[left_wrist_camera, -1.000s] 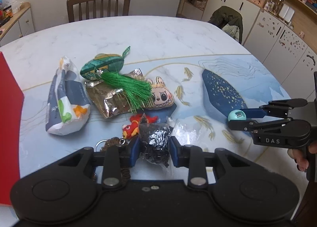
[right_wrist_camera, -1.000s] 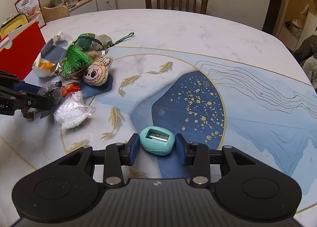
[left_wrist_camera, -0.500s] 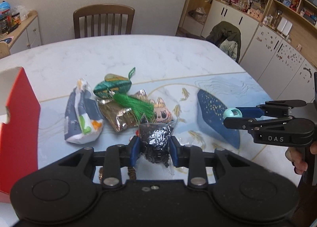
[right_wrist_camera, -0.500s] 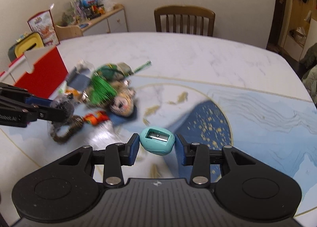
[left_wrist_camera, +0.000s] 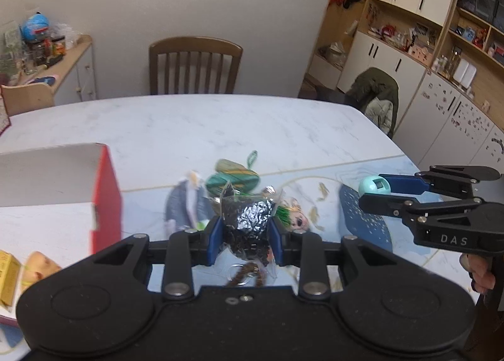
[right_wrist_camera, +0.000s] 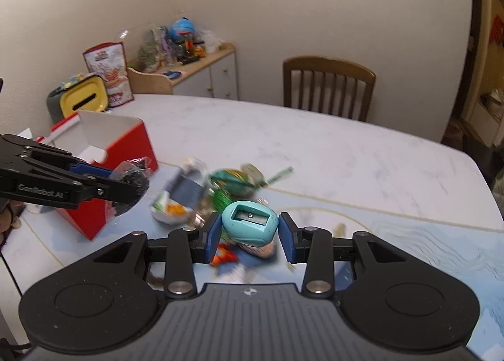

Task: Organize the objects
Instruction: 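Carry the black bag and teal sharpener over the open cardboard box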

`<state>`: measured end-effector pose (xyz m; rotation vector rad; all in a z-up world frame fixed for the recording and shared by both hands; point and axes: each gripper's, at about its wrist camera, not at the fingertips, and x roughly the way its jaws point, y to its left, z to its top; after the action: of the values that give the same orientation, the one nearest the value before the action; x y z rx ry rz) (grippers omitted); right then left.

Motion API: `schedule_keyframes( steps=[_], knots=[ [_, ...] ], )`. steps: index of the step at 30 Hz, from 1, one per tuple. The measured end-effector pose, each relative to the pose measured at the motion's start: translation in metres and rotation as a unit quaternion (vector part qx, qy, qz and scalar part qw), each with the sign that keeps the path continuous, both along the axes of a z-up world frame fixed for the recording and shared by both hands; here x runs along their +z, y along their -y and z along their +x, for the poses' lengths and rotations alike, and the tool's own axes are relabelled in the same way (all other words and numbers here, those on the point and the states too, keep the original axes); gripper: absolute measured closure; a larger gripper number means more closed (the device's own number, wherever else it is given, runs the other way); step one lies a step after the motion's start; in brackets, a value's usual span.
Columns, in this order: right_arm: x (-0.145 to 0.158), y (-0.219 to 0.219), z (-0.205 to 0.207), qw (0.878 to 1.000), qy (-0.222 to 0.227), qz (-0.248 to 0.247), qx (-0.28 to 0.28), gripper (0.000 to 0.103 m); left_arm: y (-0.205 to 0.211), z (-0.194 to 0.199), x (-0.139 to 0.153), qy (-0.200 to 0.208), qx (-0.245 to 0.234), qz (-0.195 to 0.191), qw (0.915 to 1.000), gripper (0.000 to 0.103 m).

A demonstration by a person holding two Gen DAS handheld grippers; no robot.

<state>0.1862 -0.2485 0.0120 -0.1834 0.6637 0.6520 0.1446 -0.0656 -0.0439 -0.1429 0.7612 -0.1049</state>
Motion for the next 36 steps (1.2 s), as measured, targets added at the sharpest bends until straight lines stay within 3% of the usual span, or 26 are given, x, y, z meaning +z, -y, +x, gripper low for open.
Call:
schedule_keyframes(
  steps=[20, 36],
  knots=[
    [0.035, -0.136, -0.032, 0.998, 0.033, 0.012, 0.059, 0.064, -0.114, -0.034, 0.017, 0.016, 0.035, 0.007, 0.9992, 0.073],
    [0.026, -0.256, -0.043, 0.993, 0.027, -0.007, 0.116, 0.064, -0.219, -0.039, 0.008, -0.009, 0.076, 0.022, 0.9968, 0.073]
  ],
)
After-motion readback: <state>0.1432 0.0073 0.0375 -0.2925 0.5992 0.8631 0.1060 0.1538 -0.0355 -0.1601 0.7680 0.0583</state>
